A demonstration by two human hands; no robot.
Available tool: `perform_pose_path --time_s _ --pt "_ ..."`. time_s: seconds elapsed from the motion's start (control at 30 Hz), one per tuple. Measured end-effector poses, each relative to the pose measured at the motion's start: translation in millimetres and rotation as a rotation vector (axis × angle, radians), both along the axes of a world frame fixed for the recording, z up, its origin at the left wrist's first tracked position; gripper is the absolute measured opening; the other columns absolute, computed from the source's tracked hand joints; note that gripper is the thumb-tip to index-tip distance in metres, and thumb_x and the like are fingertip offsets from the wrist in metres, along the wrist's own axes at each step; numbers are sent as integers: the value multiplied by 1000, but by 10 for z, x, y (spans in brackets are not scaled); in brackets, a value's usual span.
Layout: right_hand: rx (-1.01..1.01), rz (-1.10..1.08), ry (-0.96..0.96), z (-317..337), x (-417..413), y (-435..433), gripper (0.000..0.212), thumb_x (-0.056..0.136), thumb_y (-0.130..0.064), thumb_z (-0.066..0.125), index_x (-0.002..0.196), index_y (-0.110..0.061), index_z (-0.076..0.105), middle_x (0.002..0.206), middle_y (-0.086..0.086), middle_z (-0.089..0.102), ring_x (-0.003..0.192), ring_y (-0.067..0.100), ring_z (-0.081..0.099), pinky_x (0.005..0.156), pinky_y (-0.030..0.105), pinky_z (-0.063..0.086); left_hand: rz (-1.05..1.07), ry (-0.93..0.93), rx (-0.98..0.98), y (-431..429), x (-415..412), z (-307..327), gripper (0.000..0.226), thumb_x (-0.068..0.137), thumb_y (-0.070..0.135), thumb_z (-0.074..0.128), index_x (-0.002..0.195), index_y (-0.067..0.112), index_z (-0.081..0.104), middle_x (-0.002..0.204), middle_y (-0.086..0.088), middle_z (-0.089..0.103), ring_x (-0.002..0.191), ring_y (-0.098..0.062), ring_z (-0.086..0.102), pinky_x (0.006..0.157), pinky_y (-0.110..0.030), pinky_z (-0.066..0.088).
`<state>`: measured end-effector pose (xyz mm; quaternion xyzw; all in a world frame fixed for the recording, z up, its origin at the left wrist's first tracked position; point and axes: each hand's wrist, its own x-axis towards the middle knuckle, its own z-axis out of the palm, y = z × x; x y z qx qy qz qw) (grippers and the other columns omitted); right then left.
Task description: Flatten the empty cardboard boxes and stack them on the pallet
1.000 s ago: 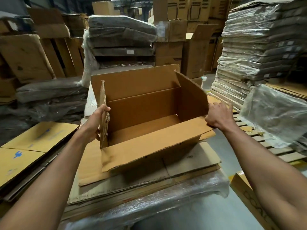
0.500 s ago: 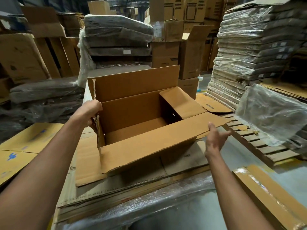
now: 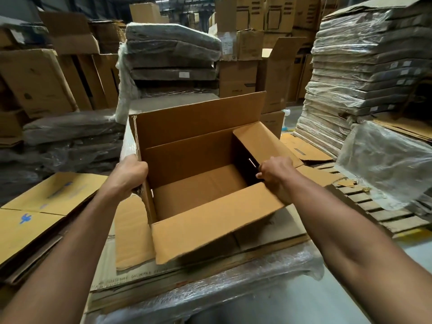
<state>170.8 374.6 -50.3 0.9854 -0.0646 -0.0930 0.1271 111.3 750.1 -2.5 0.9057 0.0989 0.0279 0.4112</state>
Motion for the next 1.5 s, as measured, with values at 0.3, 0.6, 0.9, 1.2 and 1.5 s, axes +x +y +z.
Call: perform_pose_path --time_s 0.3,0.6,0.9,1.2,1.5 --pt "-135 63 -553 384 -26 -290 23 97 -32 58 114 -19 66 79 3 49 75 22 57 60 32 41 34 9 -132 -53 -84 155 30 100 3 36 113 -7 60 106 -30 65 79 -38 65 53 -37 52" --pt "256 -423 -413 315 81 -1299 55 105 -44 45 152 -17 38 158 21 28 136 49 39 103 52 40 -35 3 -175 -141 -200 227 28 106 7 37 127 2 55 102 -12 64 89 -27 63 68 -37 50" --pt "976 -538 -533 -221 -136 -1669 58 76 -53 58 117 -13 69 129 17 65 117 38 58 99 47 48 -13 -29 -226 -389 -154 280 16 109 15 39 113 8 52 92 -8 59 86 -27 59 81 -44 45" --pt "1703 -770 -1005 -567 -973 -551 89 87 -42 70 157 -9 26 148 17 49 134 36 50 108 48 47 -50 5 -198 -542 -191 342 20 107 8 37 113 2 55 96 -15 61 91 -35 62 73 -44 51" --pt "1926 -522 -624 305 -1002 6 18 86 -29 66 89 -12 61 93 11 57 96 33 64 83 64 58 -252 -27 -258 -669 -422 579 22 108 4 33 108 10 55 97 -9 64 81 -22 65 60 -31 57"
